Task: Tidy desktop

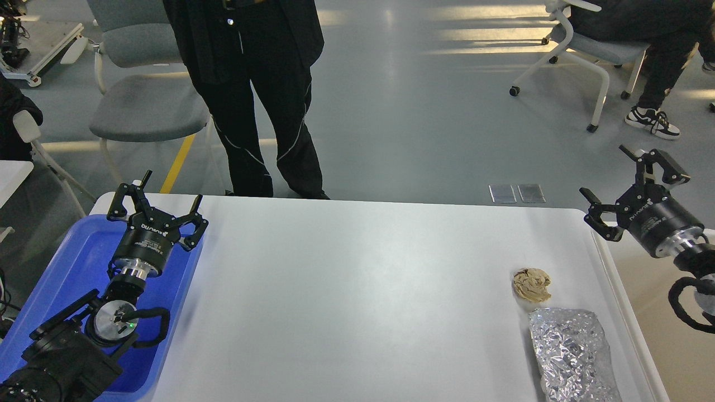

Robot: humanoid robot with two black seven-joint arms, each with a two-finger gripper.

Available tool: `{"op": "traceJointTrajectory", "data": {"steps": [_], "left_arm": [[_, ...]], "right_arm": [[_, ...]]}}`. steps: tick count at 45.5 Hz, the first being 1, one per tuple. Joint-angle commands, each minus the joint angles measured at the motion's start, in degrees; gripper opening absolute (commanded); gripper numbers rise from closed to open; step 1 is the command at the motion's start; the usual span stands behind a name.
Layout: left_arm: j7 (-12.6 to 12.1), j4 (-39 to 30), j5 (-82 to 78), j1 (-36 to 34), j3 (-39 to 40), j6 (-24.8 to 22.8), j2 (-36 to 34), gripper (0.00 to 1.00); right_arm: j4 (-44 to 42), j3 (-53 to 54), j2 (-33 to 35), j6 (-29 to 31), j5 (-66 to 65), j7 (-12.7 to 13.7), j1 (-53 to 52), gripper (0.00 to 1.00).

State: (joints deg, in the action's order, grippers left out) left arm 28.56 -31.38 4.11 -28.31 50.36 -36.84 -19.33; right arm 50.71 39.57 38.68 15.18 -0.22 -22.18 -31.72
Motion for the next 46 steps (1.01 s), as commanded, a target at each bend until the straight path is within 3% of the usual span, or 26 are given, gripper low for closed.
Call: {"op": "traceJointTrajectory", "data": {"steps": [1,6,14,38,46], "left_arm": [[0.00,0.00,0.02,0.01,0.00,0.10,0.00,1.00],[0.00,0.00,0.02,0.01,0.00,0.10,0.00,1.00],[0.00,0.00,0.02,0.01,0.00,0.01,0.00,1.00],[0.00,0.00,0.02,-0.08,0.00,0.01,0.00,1.00],[0.00,0.00,0.02,0.01,0.00,0.01,0.00,1.00]], "right_arm": [[2.73,2.97,-4.83,-9.99,-4.43,-10.86,3.68,1.00],[2.20,2.97,-7.91,-14.20,-5.14,-11.12,5.00,1.00],[-3.07,3.58,-11.78,-18.25,-5.22,-14.37,5.00,1.00],[-2.63,2.18,-12.04,-17.02,-6.10,-14.82,6.85,1.00],[-2.55,3.14,-12.31,-13.52,-5.23,-14.82,8.87,1.00]]}}
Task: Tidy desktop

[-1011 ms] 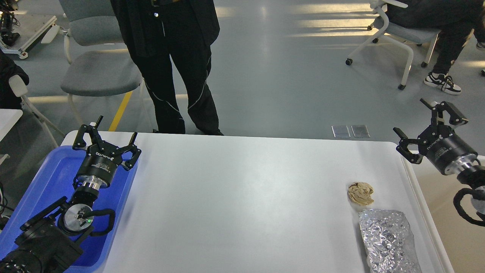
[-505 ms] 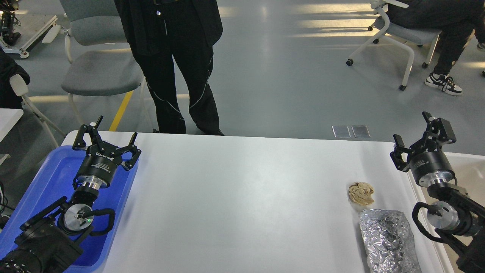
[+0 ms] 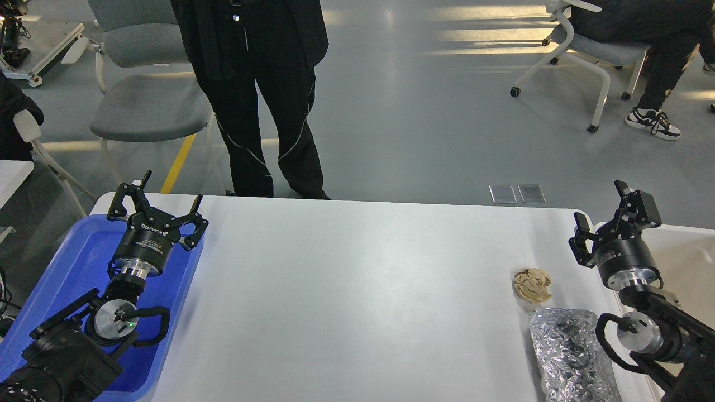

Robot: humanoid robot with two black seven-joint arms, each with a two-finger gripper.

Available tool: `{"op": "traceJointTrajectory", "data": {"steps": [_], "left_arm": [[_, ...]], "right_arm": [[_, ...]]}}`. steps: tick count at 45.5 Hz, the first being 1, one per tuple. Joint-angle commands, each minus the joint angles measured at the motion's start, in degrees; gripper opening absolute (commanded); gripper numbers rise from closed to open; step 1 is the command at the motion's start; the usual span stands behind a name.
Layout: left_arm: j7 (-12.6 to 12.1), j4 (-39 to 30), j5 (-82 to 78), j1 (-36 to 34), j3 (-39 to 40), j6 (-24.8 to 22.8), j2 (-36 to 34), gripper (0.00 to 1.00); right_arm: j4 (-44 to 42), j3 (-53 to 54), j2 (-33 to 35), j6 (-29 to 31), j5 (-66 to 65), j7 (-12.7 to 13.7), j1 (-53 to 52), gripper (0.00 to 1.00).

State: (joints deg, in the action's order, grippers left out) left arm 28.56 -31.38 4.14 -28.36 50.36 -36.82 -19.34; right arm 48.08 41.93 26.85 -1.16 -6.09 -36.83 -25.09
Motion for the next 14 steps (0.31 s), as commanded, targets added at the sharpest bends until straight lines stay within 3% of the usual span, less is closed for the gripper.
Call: {"op": "traceJointTrajectory", "data": {"steps": [1,14], "left_arm": [[0.00,0.00,-0.01,-0.03,0.00,-0.01,0.00,1.00],[0.00,0.00,-0.01,0.06,0.00,-0.01,0.00,1.00]], "right_arm": [[0.08,0.87,-0.74,3.17,0.64,-0.17,2.50,1.00],[0.08,4.30,-1.71,4.06,0.64,-0.35,3.65,1.00]]}}
